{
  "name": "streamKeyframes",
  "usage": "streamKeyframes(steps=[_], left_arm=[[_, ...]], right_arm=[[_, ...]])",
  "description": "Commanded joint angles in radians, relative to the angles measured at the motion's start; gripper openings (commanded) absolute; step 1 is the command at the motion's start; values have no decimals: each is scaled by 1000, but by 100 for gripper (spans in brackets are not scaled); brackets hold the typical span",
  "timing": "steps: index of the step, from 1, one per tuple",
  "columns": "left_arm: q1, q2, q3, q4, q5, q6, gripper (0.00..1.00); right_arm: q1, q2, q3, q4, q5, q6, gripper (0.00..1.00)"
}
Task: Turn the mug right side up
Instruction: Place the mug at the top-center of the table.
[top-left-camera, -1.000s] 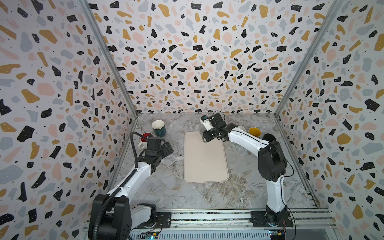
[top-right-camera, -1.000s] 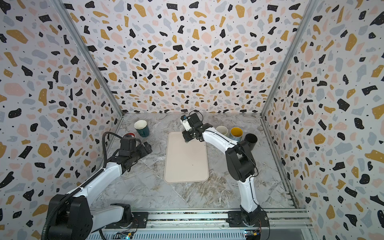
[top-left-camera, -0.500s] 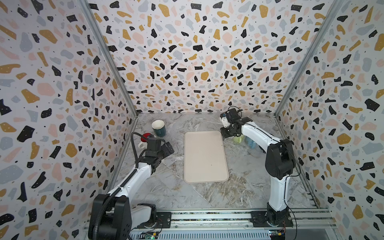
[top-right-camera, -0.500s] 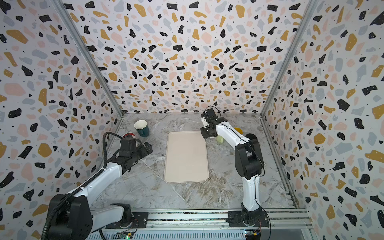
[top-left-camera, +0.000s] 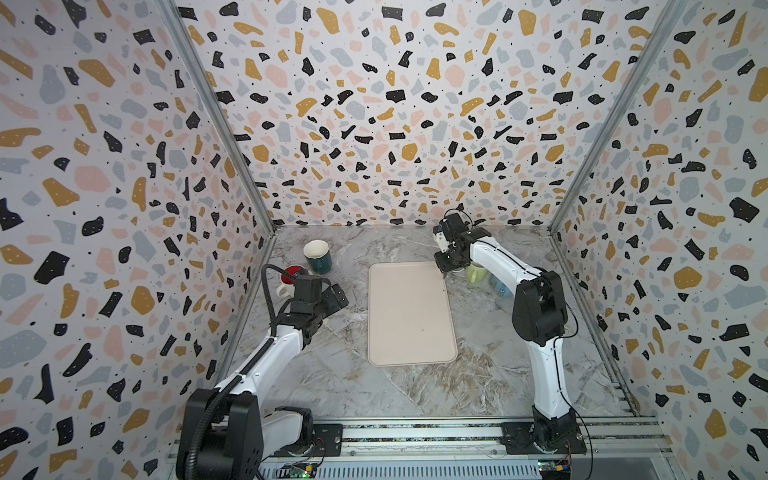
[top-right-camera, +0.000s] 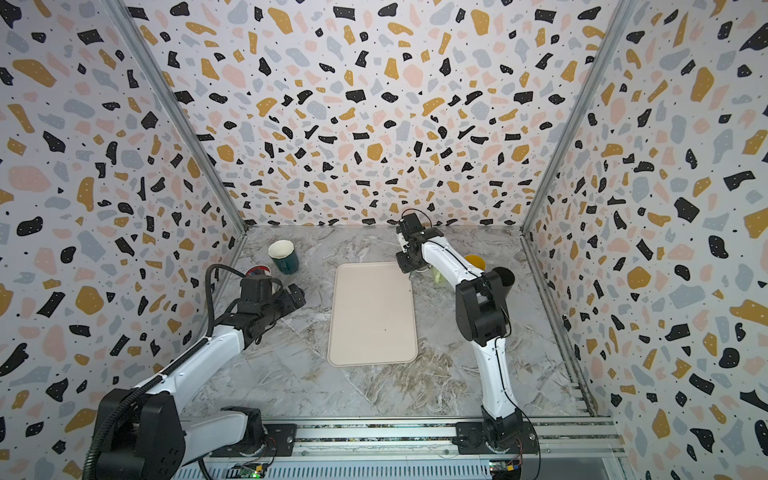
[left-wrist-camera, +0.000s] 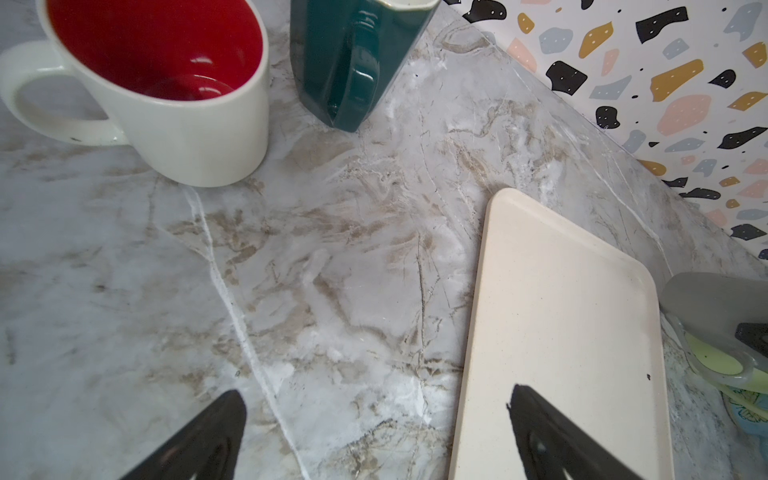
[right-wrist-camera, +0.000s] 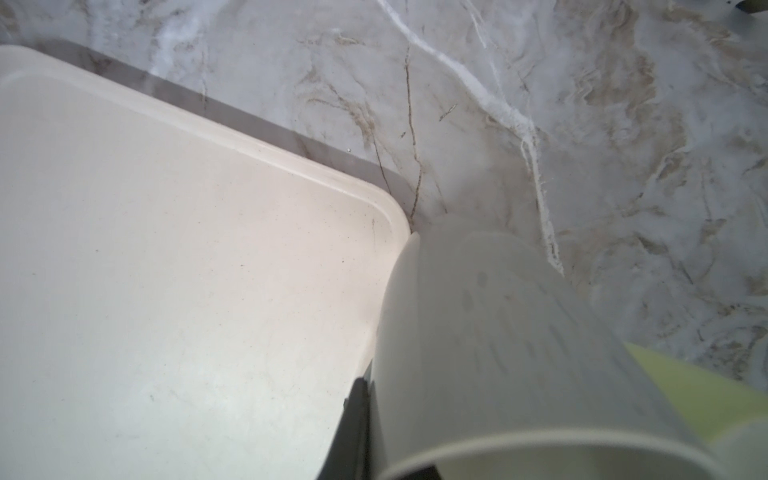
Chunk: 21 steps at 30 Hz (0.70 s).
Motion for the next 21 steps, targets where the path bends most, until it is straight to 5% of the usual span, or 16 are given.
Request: streamKeyframes(steps=[1, 9, 16, 21], left_arm=[[6, -20, 15, 22, 2, 10, 100], [7, -14, 11, 30, 7, 8, 100], [6, -14, 8, 33, 15, 6, 100], [6, -13, 6, 34, 16, 7, 100]], right_arm=[[-2, -11, 57, -52, 17, -12, 0], [0, 26, 117, -81, 35, -9, 0], [0, 77, 201, -115, 31, -11, 23], [0, 114, 254, -136, 40, -14, 23]])
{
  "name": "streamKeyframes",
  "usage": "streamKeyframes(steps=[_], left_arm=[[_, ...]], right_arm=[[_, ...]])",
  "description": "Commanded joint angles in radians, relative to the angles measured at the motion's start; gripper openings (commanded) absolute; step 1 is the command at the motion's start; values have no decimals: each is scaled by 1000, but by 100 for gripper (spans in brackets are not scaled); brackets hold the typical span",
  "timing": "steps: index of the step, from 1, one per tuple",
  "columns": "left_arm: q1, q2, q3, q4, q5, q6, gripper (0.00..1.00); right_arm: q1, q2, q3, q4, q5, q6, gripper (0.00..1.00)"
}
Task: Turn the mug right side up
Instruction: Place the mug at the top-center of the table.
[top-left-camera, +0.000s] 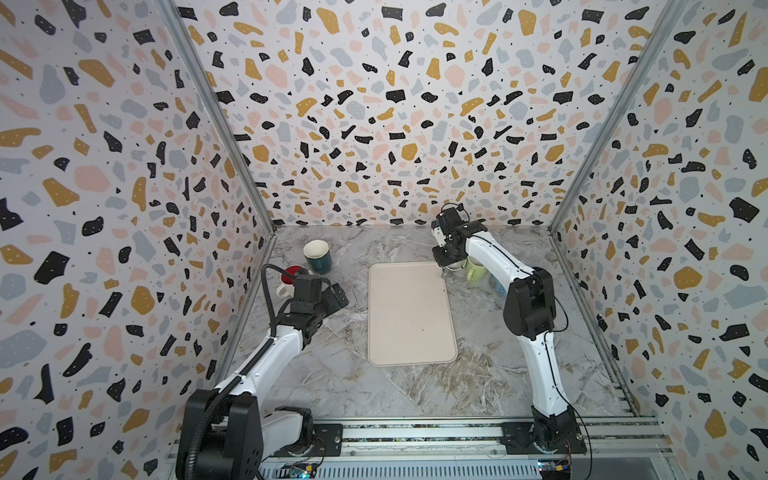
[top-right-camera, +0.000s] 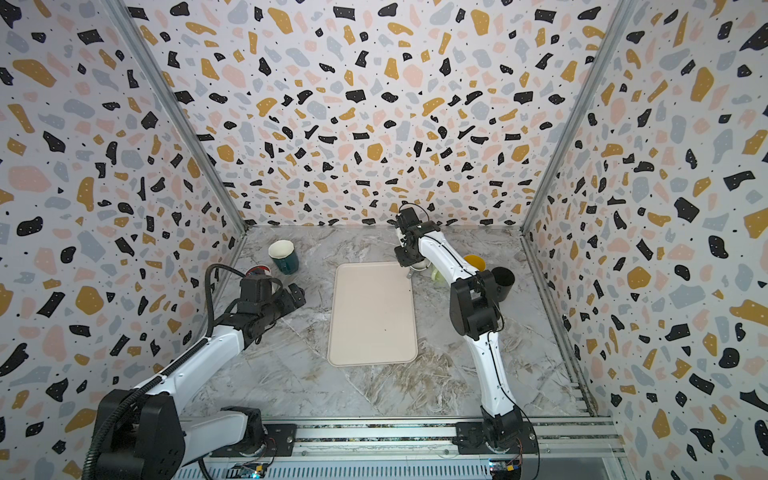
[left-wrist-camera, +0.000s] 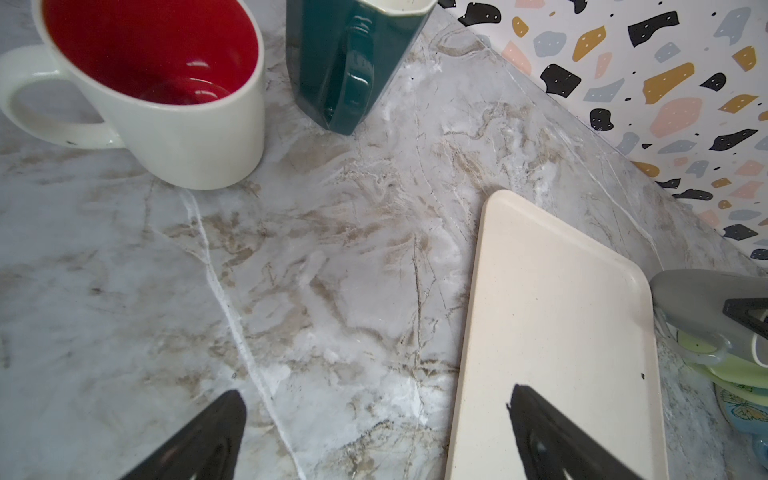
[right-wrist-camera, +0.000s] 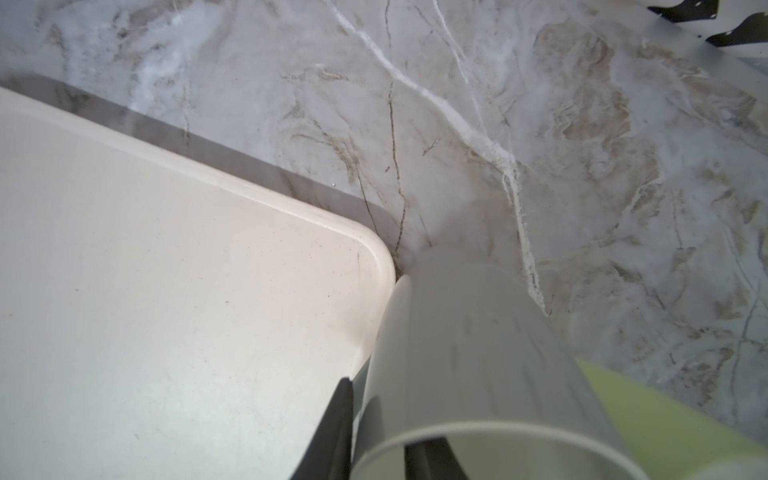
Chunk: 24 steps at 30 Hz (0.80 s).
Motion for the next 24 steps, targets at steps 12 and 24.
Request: streamKeyframes(steps=[12, 24], left_arm=[[6, -6, 2, 39, 16, 6, 100], [6, 8, 13, 92, 8, 24, 100]], right_arm=[[-6, 71, 151, -66, 47, -14, 44], [-5, -50, 37, 92, 9, -10, 68]])
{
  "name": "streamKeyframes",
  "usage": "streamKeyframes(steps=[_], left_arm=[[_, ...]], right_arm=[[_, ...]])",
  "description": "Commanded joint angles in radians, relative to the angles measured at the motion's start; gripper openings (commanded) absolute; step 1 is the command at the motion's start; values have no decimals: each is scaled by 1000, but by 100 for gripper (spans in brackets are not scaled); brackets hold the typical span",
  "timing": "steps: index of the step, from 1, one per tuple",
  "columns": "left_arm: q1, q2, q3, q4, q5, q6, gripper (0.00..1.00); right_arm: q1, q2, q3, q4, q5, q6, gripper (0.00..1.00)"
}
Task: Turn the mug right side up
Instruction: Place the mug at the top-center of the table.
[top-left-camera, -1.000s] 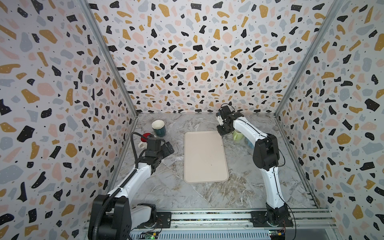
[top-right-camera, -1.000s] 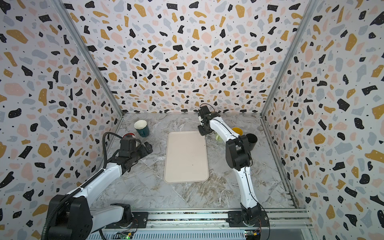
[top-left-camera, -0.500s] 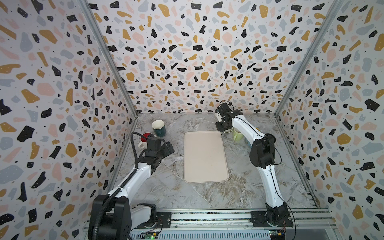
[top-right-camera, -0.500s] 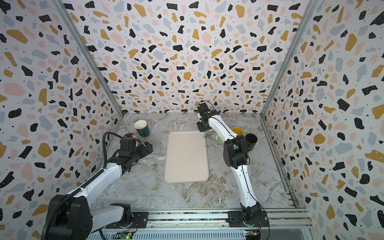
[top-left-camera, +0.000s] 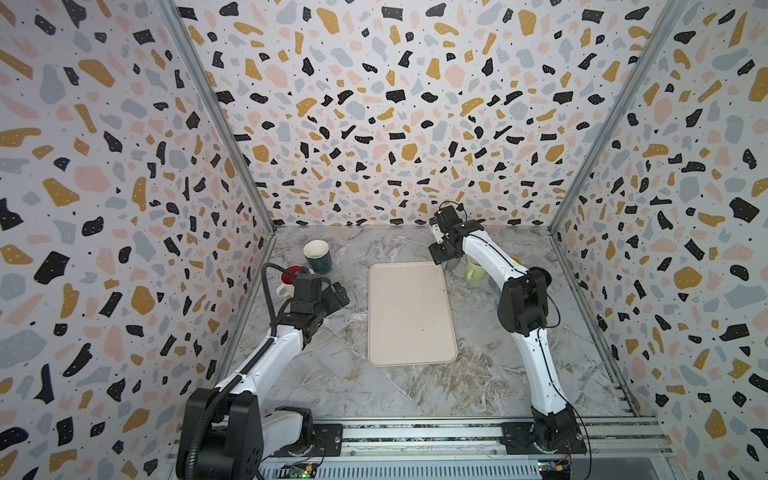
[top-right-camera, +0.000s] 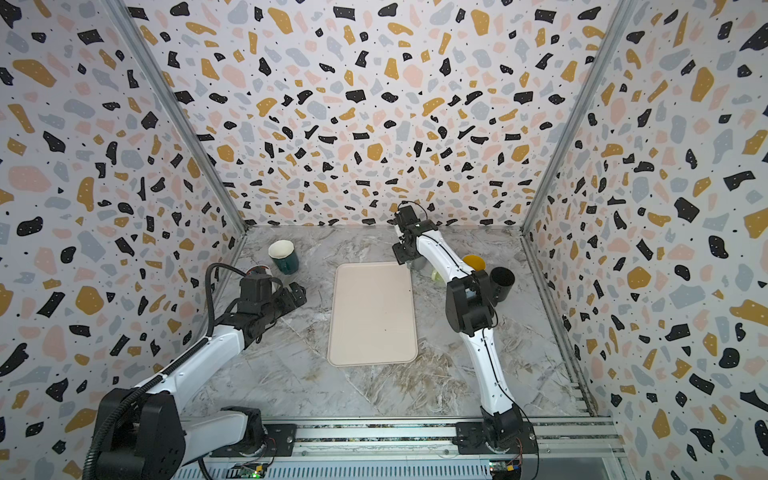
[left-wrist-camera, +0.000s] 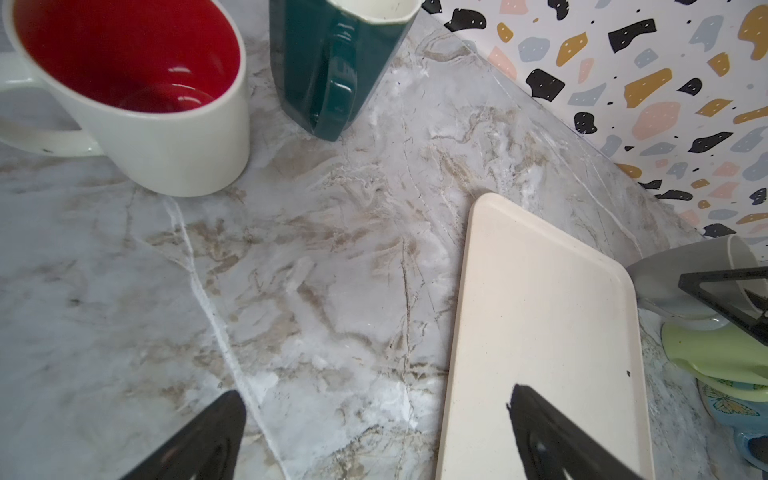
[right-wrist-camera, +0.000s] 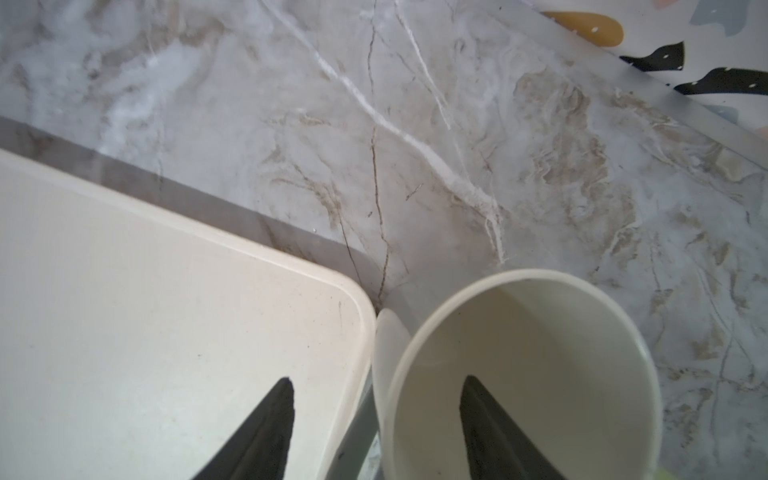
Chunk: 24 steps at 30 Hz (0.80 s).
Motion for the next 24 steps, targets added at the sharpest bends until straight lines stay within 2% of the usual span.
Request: streamKeyframes(steps=[1, 3, 7, 14, 18, 21, 24], left_arm=[[6, 5, 15, 61, -18, 22, 100], [6, 11, 19, 78, -42, 24, 100], [6, 17, 46, 67, -105, 36, 100], [6, -12, 60, 107, -207, 62, 100], [6, -31, 70, 146, -343, 112, 100], [6, -32, 53, 233, -457, 154, 100], [6, -8, 41, 322, -539, 204, 100]], right_arm=[[-3, -131, -56, 79, -23, 7, 72], [-2, -163, -93, 111, -34, 10, 77], [-1, -224, -133, 139, -25, 8, 79], [-2, -422, -405, 377, -23, 35, 84], [-2, -492, -511, 461, 0, 44, 84], [-1, -554, -581, 515, 25, 56, 85], [1, -654, -717, 626, 27, 72, 86]])
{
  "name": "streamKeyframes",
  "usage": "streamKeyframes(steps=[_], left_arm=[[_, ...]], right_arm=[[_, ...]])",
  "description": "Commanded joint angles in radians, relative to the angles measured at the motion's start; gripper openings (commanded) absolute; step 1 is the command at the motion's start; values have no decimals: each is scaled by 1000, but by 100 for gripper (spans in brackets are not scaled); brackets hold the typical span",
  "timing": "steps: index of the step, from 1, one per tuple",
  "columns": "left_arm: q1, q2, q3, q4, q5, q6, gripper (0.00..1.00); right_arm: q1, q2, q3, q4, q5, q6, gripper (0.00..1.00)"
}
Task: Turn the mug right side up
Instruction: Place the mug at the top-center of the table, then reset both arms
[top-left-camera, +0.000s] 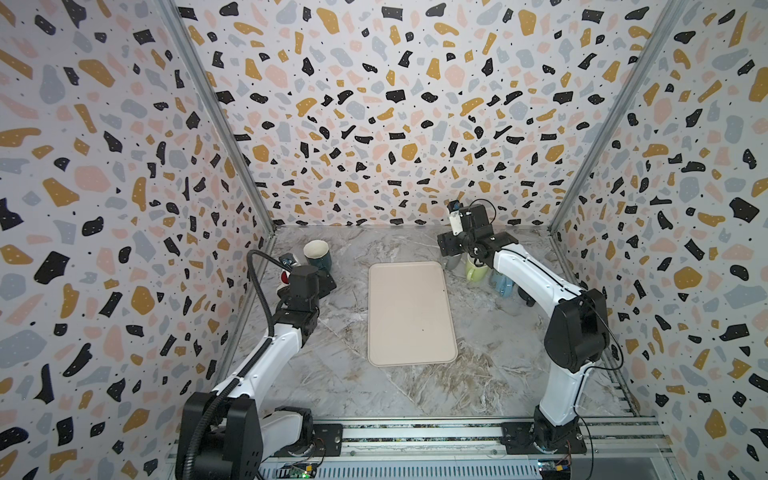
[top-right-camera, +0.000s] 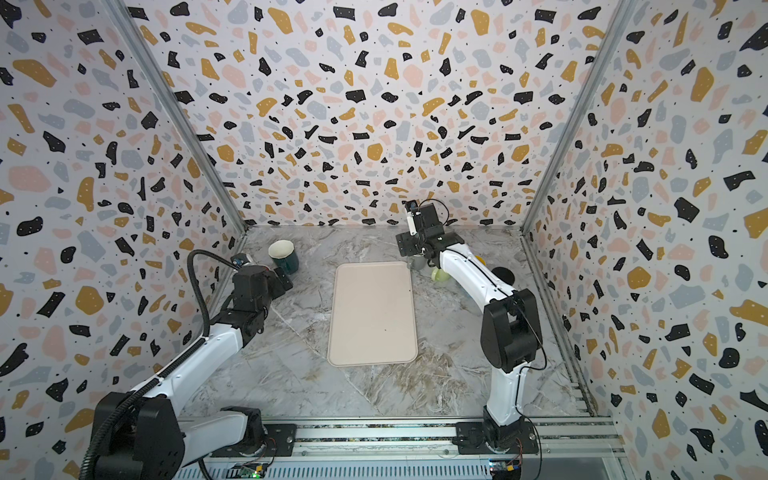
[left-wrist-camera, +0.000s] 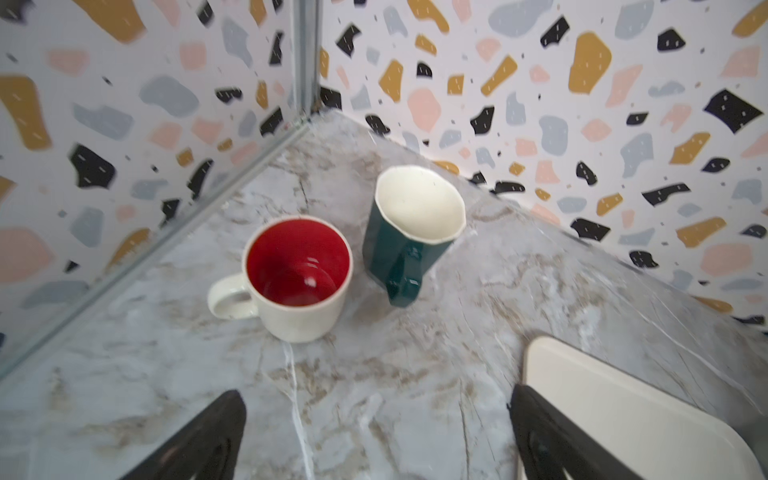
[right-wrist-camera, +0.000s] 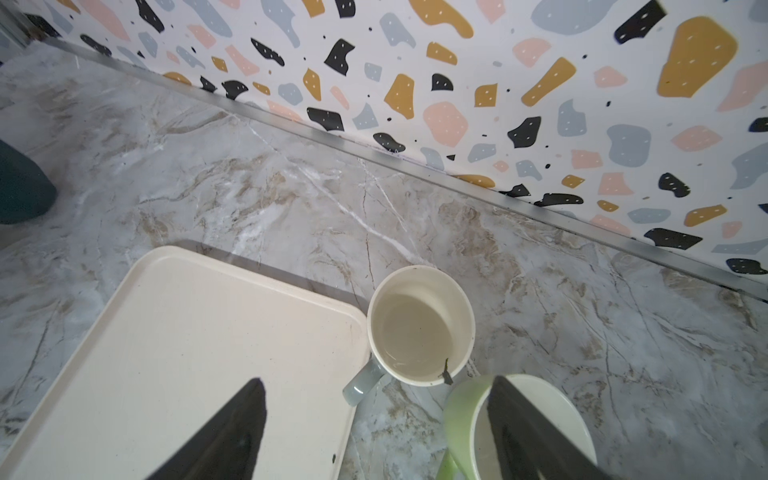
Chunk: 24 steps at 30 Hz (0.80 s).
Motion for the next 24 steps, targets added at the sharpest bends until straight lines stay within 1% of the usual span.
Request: streamKeyframes(steps=[1, 2, 4, 9, 12, 15, 17, 18, 19, 21, 24], left_arm=[[7, 15, 8, 163, -158, 105, 100], [7, 26, 13, 164, -184, 129, 100], [7, 43, -8, 250, -233, 169, 100], [12, 87, -94, 465, -310, 297, 100], [19, 143, -113, 545, -293, 345, 100], [21, 213, -109, 559, -264, 355, 100], [22, 250, -110, 554, -255, 350, 100], [21, 263, -116, 566, -270, 337, 100], [20, 253, -106, 515, -284, 318, 100], [20, 204, -149, 540, -287, 281, 100], [20, 101, -262, 592, -232, 236, 100]], right_arm=[[1, -142, -120, 152, 23, 32, 86], [3, -189, -176, 195, 27, 37, 86], [3, -270, -286, 285, 59, 41, 87], [3, -465, -563, 510, 148, 34, 90], [3, -544, -704, 640, 228, 33, 91], [3, -590, -801, 714, 304, 23, 91], [3, -615, -853, 743, 379, 26, 91], [3, -629, -887, 764, 431, 36, 91], [2, -649, -931, 797, 483, 47, 91], [1, -681, -1020, 880, 541, 74, 91], [3, -692, -1154, 1066, 518, 45, 91]])
